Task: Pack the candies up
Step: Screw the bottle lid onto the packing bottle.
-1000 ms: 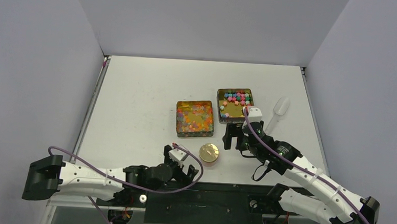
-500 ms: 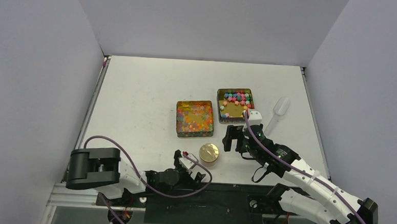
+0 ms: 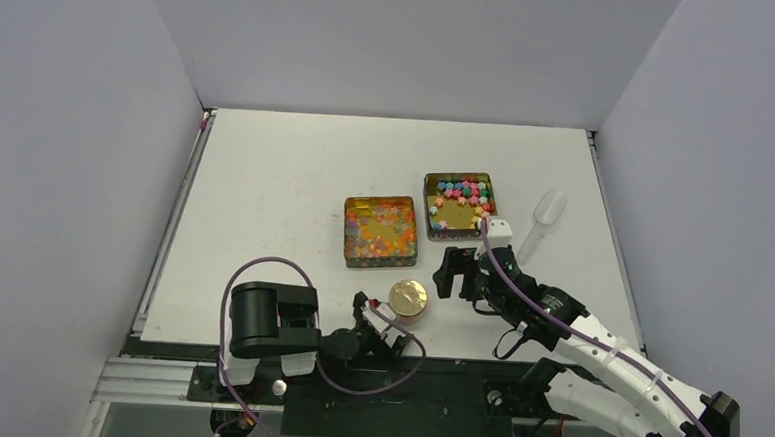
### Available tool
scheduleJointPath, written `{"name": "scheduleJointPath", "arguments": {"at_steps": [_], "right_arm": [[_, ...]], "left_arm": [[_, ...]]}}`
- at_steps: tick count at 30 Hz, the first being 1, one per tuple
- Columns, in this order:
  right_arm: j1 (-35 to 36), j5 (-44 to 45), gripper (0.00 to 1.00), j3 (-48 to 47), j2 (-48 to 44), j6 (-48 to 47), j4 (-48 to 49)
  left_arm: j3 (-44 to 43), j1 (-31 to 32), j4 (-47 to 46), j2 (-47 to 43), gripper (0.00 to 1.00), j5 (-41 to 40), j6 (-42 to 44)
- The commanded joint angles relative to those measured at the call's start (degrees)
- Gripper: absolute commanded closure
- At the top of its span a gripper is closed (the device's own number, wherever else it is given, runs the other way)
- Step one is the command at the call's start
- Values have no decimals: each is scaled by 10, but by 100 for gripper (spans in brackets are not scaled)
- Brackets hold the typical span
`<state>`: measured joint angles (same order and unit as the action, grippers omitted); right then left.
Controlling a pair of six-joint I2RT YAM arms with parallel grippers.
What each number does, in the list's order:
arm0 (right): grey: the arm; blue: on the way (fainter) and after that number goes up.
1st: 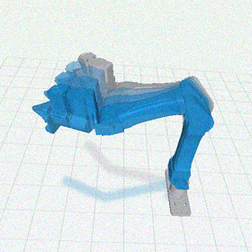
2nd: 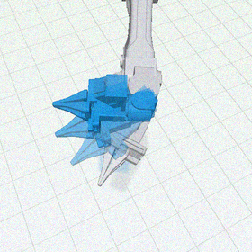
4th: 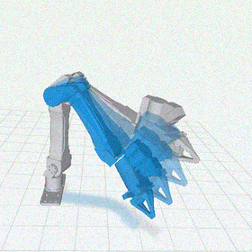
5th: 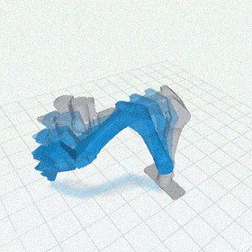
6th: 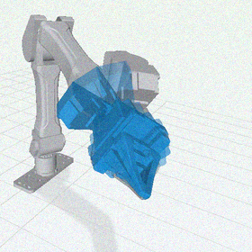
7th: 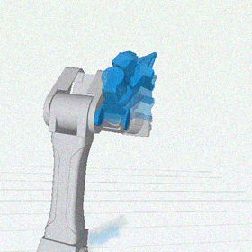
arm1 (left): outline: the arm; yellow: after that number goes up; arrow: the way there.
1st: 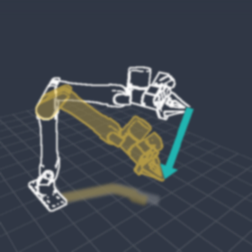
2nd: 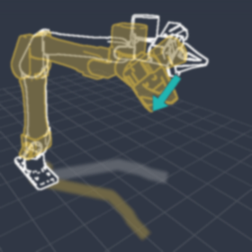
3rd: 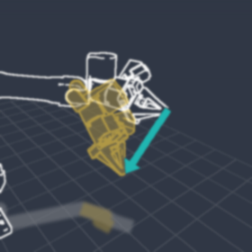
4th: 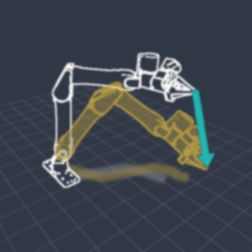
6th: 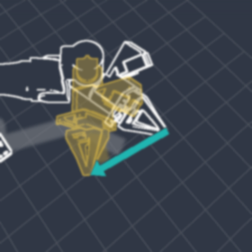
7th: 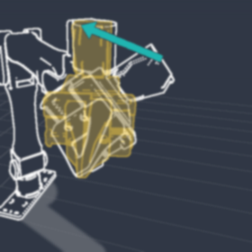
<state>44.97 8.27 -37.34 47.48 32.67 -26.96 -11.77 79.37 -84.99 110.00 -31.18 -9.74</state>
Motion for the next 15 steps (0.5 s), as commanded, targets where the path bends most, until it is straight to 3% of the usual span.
{"name": "scheduleJointPath", "arguments": {"at_steps": [1,15], "right_arm": [[-2,-6,13,10,-10,11,26],[-3,-34,19,23,12,15,59]], "left_arm": [[-20,-24,-95,21,4,29,14],[-64,-79,-95,47,3,102,7]]}}
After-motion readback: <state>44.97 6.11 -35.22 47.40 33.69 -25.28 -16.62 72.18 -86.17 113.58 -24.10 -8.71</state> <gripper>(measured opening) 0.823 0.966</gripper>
